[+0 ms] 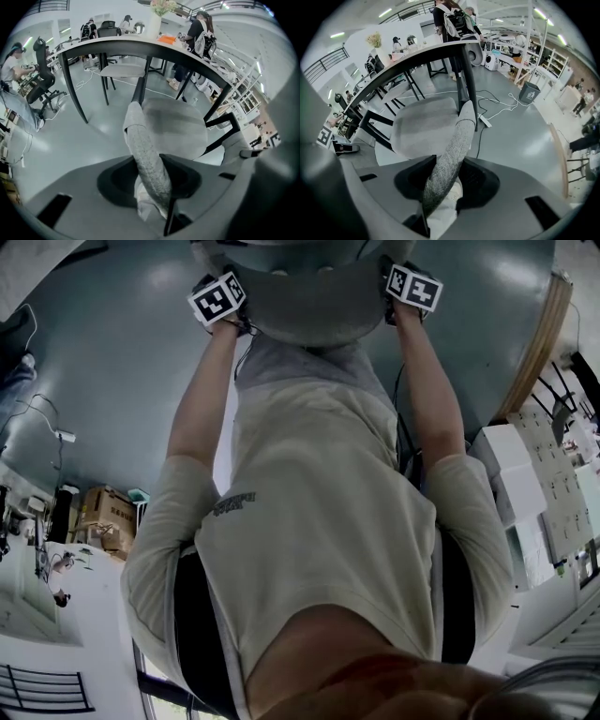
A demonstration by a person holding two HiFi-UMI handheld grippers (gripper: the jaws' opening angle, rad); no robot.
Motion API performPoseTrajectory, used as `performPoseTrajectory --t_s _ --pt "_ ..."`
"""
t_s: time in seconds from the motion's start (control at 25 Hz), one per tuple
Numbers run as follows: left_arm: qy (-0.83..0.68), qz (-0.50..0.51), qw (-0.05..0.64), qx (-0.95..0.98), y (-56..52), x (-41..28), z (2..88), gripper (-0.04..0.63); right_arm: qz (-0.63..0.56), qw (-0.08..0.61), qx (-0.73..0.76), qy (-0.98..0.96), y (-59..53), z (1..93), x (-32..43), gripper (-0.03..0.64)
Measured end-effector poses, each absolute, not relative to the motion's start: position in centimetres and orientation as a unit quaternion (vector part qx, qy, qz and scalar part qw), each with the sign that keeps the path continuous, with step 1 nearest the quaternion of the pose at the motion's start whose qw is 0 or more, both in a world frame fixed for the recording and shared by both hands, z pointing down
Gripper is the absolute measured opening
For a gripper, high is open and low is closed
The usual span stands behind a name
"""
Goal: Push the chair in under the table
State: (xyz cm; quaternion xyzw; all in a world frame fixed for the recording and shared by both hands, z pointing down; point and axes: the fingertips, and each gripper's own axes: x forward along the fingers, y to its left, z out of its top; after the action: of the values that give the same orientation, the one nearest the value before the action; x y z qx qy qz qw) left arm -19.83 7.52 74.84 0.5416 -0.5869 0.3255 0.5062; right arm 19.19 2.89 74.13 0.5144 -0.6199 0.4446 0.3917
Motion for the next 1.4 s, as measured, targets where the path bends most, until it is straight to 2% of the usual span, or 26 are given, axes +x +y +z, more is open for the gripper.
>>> performPoseTrajectory --t_s 1.4 --pt "-0.609 0.307 0.493 0.541 -13.3 -22.1 74.0 0.141 0.429 0.387 0.51 -0.637 -19.1 73.6 16.8 0.158"
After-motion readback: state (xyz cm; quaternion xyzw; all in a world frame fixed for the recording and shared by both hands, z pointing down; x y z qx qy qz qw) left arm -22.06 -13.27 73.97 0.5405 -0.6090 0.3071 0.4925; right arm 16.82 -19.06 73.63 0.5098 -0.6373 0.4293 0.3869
